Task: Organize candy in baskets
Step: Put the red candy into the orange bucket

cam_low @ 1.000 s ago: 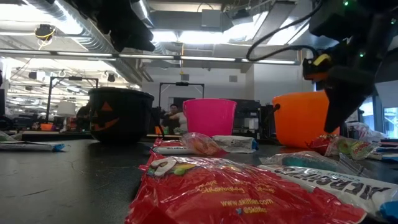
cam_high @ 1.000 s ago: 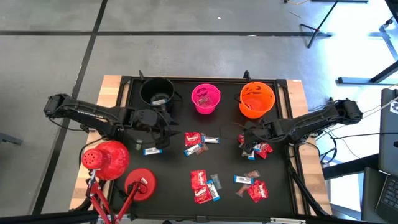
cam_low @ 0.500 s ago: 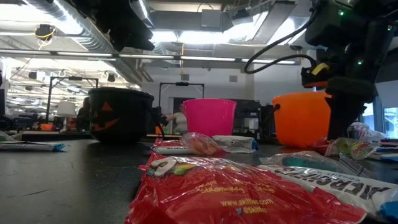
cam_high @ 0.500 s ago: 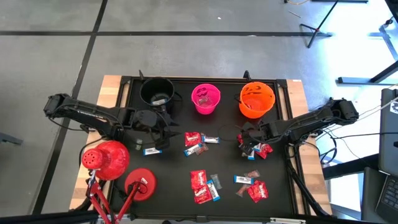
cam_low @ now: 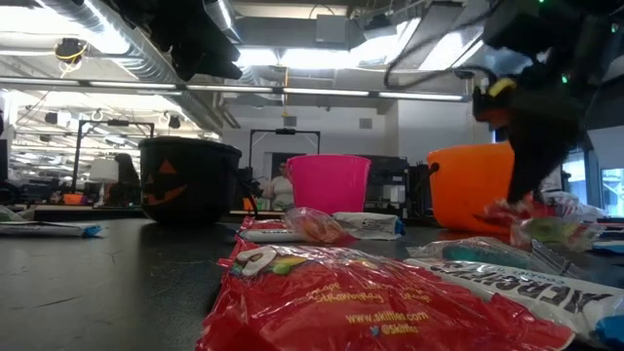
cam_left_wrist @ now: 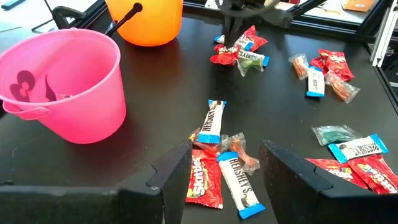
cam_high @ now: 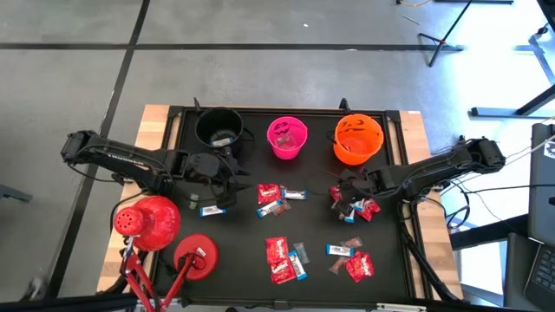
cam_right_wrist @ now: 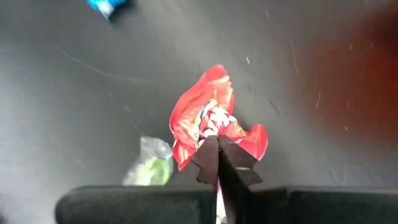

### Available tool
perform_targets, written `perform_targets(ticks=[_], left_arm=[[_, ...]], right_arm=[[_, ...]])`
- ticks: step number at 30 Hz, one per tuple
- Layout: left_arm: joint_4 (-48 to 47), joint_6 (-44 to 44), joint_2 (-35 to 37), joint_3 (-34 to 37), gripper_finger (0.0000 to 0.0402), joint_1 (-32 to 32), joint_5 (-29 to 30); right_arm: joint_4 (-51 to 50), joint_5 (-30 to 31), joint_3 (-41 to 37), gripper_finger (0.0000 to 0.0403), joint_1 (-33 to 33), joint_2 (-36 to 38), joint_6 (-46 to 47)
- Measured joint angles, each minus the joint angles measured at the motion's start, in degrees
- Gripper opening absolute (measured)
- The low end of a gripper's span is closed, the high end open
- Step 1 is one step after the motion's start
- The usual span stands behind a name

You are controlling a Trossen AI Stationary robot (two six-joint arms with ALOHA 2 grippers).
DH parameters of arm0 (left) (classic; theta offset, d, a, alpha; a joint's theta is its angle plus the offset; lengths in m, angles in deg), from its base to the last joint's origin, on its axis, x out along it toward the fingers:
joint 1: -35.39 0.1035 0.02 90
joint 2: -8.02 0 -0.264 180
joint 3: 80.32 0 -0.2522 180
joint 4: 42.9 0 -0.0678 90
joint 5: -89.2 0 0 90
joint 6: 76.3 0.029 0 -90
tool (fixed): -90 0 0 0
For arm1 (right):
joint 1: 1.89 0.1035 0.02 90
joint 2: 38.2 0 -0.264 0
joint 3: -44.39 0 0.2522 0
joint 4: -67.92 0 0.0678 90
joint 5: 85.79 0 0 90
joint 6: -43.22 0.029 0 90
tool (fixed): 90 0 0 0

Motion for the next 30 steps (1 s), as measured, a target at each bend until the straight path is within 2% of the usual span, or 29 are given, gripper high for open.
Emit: perform_targets(ticks=[8, 17, 24, 30], left_arm=[[-0.02, 0.02, 0.00, 0.00, 0.0178, 0.00, 0.00], [-0.02, 0.00, 0.00, 0.00, 0.0178, 0.00, 0.01], [-0.02, -0.15, 0.00, 0.00, 0.0178, 0.00, 0.07], [0.02, -0.18, 0.00, 0.00, 0.0178, 0.00, 0.35]], right_arm=[[-1.64, 4.49, 7.04, 0.0001, 0.02, 5.42, -3.57], [-11.44, 20.23, 16.15, 0.0000, -0.35, 11.53, -10.01], [-14.89, 21.95, 16.41, 0.0000, -8.42, 18.71, -13.34], [-16.03, 21.47, 16.35, 0.0000, -16.87, 20.97, -15.42]])
